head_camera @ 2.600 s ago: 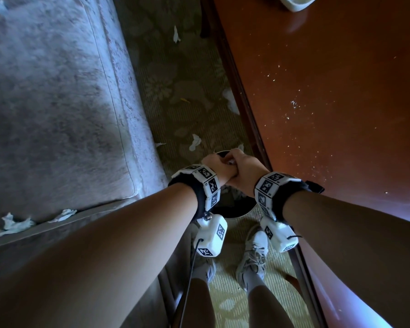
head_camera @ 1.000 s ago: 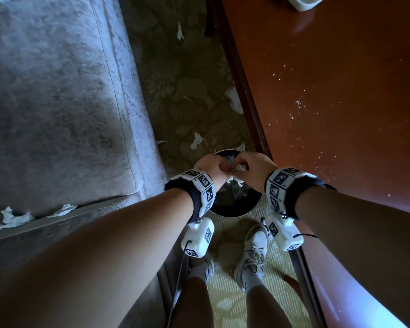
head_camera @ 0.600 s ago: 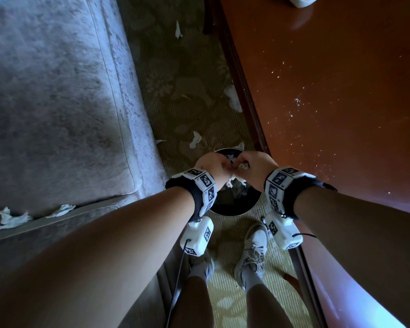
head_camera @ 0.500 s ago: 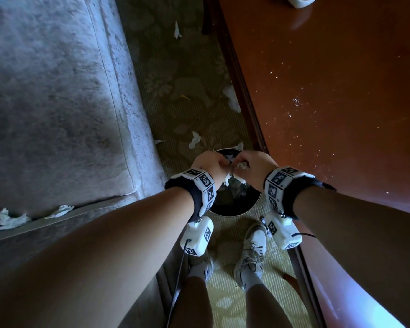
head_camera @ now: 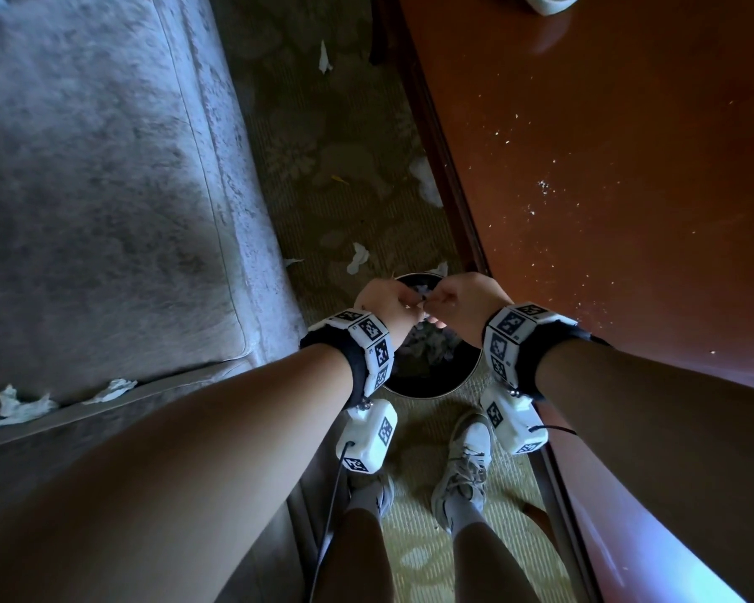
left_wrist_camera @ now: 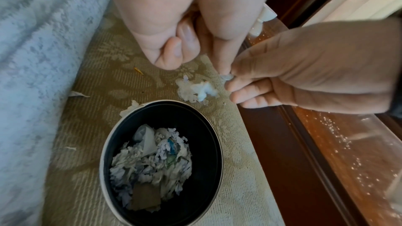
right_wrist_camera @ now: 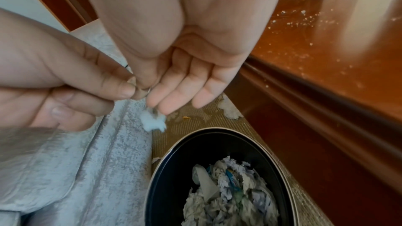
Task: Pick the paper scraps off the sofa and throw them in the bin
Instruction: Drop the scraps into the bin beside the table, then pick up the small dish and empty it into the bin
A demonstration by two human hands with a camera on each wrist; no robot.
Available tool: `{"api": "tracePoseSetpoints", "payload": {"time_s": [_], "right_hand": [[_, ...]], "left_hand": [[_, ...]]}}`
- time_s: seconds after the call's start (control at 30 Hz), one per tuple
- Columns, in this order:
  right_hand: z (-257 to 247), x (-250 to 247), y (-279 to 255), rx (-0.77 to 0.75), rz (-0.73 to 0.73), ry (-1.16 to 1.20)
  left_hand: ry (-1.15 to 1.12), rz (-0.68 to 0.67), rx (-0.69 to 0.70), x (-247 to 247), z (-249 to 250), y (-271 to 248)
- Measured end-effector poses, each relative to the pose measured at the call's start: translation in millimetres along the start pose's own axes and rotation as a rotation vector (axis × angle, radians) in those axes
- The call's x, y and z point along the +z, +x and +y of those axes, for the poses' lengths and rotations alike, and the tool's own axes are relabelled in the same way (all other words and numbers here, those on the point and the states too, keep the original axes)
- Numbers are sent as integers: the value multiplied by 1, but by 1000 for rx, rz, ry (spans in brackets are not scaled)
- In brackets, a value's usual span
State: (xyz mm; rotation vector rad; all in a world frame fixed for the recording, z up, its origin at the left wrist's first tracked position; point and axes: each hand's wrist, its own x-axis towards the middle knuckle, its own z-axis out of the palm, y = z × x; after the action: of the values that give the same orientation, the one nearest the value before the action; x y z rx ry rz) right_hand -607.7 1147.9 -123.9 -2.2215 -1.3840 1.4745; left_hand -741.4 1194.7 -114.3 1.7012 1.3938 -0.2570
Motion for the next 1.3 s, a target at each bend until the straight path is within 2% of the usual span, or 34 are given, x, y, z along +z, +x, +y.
{"api": "tracePoseSetpoints", "payload": {"time_s": [0.17, 0.3, 0.47, 0.6, 0.73, 0.83, 0.9, 1.03, 1.1, 1.17, 1.3], "right_hand": [[-4, -4, 0, 75, 65, -71], [-9, -7, -1, 77, 29, -139], [-20, -7, 2, 82, 63, -162], [-34, -10, 3, -13, -48, -281], [-50, -22, 0, 18, 9, -316], [-60, -36, -4, 14, 98, -228], [-73, -51, -9, 36, 158, -229], [-105, -86, -10, 53, 141, -202], [-116, -100, -12, 48, 164, -93], [-119, -114, -10, 54, 262, 30], [-104, -142, 11, 130, 396, 210]], "left_hand": [[-28, -42, -9, 5, -1, 0], [-17, -11, -10, 16, -7, -7], [179, -177, -52, 6, -3, 1], [317, -66, -12, -6, -1, -3], [396, -13, 16, -26, 5, -4], [405, 18, 100, -49, 11, -1], [328, 12, 121, -69, 22, -2], [255, 136, 151, -109, 47, -6], [249, 161, 199, -127, 60, -4], [201, 144, 225, -140, 74, -1], [134, 173, 255, -144, 99, 24]]}}
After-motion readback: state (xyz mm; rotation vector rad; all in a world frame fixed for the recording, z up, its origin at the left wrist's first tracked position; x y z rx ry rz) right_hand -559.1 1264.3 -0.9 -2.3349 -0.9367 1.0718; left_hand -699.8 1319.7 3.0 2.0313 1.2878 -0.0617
